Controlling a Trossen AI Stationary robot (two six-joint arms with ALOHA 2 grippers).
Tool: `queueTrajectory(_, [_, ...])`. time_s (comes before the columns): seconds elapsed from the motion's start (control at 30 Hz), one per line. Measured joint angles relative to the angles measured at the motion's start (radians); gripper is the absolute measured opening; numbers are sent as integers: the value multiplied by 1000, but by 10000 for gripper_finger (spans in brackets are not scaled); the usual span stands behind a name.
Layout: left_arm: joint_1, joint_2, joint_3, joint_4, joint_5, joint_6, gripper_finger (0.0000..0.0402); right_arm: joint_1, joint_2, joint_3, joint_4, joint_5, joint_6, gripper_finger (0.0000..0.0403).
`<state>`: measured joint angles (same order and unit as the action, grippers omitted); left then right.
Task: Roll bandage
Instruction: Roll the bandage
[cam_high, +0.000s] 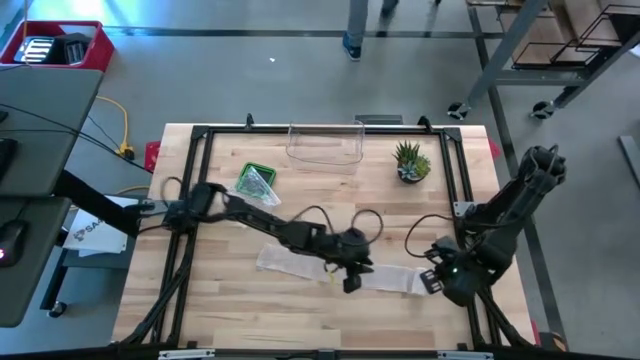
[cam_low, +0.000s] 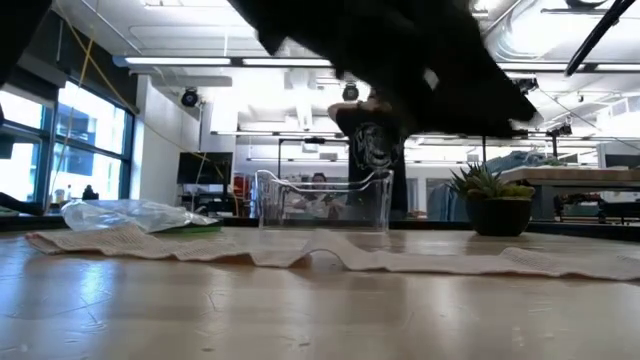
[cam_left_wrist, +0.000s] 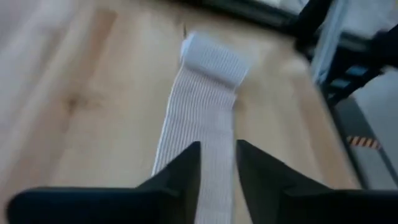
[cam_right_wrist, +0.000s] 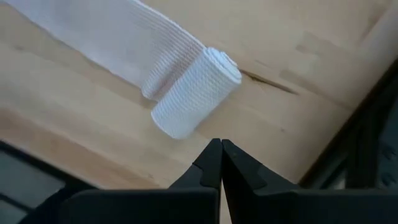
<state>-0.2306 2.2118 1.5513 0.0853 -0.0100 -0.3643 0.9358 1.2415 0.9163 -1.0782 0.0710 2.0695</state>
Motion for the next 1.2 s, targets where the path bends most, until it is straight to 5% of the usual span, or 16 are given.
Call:
queueTrajectory(0.3, [-1,246,404,-128,65,110,162,8,-66,1,-63,-4,6,0])
queueTrajectory(0.5, [1,283,422,-172,42,123,127,8,-94,1,-72,10,6,0])
queueTrajectory(0.7, [0,304,421,-215,65,90,12,8,-80,1,15,25,-6,0])
queueTrajectory(1.2, [-6,278,421,-310,46,112,1,42,-14,-1,42,-23,17,0])
